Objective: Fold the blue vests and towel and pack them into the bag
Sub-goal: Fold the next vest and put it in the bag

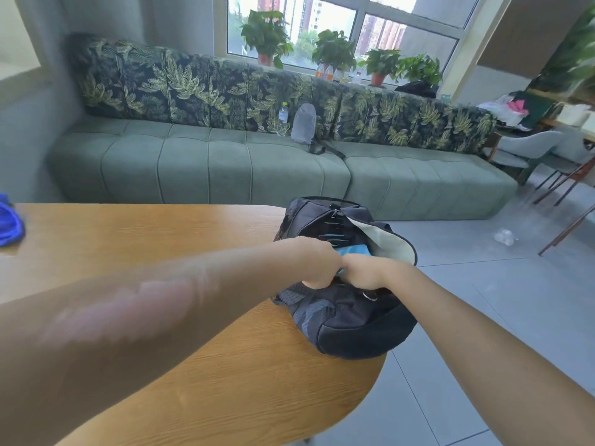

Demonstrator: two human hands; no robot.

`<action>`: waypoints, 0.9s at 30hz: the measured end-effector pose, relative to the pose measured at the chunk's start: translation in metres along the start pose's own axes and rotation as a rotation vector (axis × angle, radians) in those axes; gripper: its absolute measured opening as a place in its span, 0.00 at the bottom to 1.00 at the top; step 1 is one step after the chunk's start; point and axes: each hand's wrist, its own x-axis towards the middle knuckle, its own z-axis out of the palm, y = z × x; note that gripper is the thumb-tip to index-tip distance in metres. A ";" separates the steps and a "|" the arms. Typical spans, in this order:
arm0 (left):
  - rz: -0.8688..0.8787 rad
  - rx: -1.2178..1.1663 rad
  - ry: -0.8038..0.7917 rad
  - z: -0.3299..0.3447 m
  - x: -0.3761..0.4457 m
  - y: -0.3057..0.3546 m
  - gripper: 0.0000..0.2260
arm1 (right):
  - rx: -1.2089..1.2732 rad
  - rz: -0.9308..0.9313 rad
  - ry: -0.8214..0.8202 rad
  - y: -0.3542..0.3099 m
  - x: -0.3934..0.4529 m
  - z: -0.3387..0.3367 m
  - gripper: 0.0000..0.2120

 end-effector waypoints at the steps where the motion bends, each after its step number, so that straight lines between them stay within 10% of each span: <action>1: -0.010 0.004 0.056 0.001 -0.007 -0.002 0.12 | 0.012 0.017 0.022 -0.001 -0.004 -0.005 0.22; 13: -0.161 -0.272 0.623 0.072 -0.156 -0.069 0.10 | 0.362 -0.095 0.842 -0.100 -0.048 0.015 0.14; 27: -0.683 -0.397 0.364 0.257 -0.356 -0.196 0.18 | 0.149 -0.462 0.408 -0.288 0.009 0.095 0.15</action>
